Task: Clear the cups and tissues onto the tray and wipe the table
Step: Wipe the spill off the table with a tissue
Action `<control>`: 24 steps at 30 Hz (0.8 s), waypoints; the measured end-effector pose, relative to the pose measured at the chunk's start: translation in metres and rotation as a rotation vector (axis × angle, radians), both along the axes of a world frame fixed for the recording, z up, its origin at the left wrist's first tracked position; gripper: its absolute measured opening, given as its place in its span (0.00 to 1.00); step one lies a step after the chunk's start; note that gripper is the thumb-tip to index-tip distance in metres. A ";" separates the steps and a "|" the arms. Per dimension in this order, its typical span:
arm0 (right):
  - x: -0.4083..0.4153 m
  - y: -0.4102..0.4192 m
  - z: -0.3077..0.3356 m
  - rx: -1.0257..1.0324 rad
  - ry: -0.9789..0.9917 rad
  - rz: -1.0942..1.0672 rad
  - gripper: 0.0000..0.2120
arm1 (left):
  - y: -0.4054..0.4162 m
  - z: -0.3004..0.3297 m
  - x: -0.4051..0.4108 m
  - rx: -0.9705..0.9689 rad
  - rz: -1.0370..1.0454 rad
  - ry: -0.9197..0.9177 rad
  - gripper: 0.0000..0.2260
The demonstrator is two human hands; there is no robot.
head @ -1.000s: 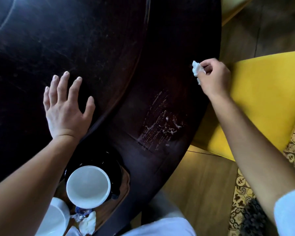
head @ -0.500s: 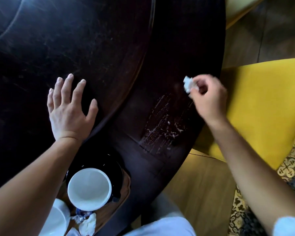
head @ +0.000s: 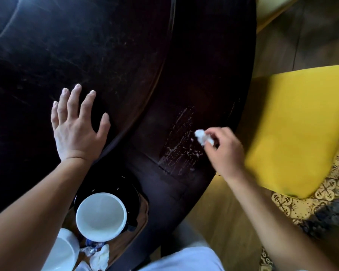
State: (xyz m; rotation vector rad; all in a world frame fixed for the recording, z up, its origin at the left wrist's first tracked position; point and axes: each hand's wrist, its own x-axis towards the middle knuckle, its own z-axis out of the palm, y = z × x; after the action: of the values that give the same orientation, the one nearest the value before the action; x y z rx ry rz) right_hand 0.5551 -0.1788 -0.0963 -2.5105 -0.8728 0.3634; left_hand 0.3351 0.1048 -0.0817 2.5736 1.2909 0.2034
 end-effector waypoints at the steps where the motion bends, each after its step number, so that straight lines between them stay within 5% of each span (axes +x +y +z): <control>1: -0.012 0.000 0.001 0.003 0.032 0.021 0.11 | 0.000 0.000 0.000 -0.002 0.000 0.000 0.28; 9: 0.074 0.018 0.012 0.219 0.018 -0.276 0.08 | -0.001 0.001 0.000 -0.009 -0.003 0.009 0.28; 14: 0.136 0.024 0.001 0.068 -0.063 -0.353 0.07 | -0.001 0.001 0.000 -0.004 -0.003 0.006 0.28; 24: 0.064 0.006 -0.008 0.015 -0.046 -0.221 0.09 | -0.001 0.001 0.001 -0.009 0.000 0.012 0.28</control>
State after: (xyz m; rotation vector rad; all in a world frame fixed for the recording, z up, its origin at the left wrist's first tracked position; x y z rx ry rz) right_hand 0.6192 -0.1724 -0.1038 -2.5771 -0.6034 0.2260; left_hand 0.3363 0.1041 -0.0808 2.5711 1.2927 0.1820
